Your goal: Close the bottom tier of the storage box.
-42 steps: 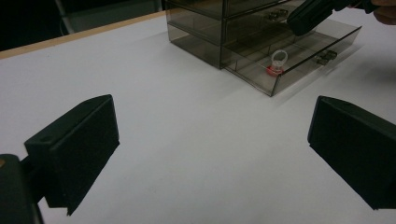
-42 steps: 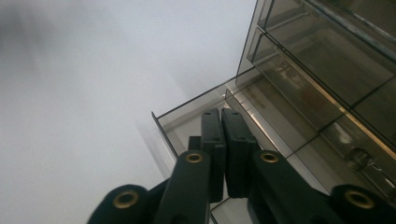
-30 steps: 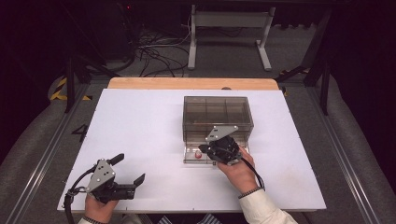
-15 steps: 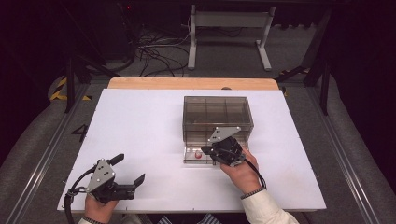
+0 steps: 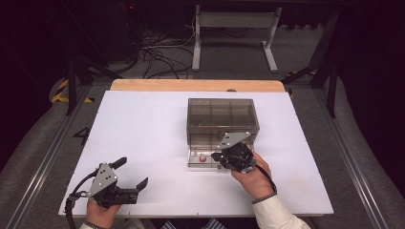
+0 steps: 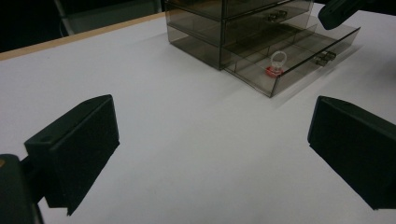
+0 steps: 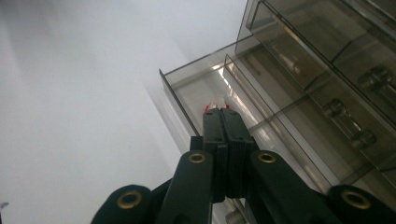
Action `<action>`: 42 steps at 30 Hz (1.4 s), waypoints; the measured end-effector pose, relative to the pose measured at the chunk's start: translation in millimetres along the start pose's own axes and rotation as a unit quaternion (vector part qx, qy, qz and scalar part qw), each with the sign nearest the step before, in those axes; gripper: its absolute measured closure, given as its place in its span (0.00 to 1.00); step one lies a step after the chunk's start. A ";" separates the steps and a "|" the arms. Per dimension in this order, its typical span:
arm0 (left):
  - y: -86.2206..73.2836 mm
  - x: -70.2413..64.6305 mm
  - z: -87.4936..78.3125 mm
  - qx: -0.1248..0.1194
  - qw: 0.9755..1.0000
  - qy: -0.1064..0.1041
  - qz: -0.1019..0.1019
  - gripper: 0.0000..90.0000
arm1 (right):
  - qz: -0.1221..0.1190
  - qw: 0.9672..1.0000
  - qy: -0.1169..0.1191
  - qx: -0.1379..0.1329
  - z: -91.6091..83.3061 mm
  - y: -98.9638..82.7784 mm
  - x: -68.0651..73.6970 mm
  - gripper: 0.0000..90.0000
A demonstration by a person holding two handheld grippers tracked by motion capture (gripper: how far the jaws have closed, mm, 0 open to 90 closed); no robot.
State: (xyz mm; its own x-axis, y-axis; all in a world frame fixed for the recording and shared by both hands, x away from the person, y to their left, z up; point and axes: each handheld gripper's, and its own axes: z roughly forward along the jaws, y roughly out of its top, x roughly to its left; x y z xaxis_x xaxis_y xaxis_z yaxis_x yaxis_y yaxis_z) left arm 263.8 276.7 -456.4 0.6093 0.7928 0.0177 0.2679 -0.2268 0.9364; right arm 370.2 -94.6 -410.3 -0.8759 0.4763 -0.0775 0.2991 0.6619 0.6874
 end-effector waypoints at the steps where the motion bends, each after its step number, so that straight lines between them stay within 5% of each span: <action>1: 0.1 0.3 0.1 0.001 1.000 0.000 0.002 0.03 | -0.001 1.000 0.000 0.007 -0.9 -2.5 -0.3 1.00; 42: 0.5 -1.5 2.9 0.004 1.000 -0.004 0.006 0.03 | 0.033 0.995 -0.012 0.089 -1.6 -61.0 -9.7 1.00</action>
State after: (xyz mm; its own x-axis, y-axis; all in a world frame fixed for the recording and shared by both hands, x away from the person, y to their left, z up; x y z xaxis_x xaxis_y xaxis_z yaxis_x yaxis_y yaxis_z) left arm 265.2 273.7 -457.0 0.6181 0.7856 0.0271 0.2658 -0.2414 0.9333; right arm 359.8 -140.5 -450.3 -0.8434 0.5346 -0.0545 0.4204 0.7196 0.5526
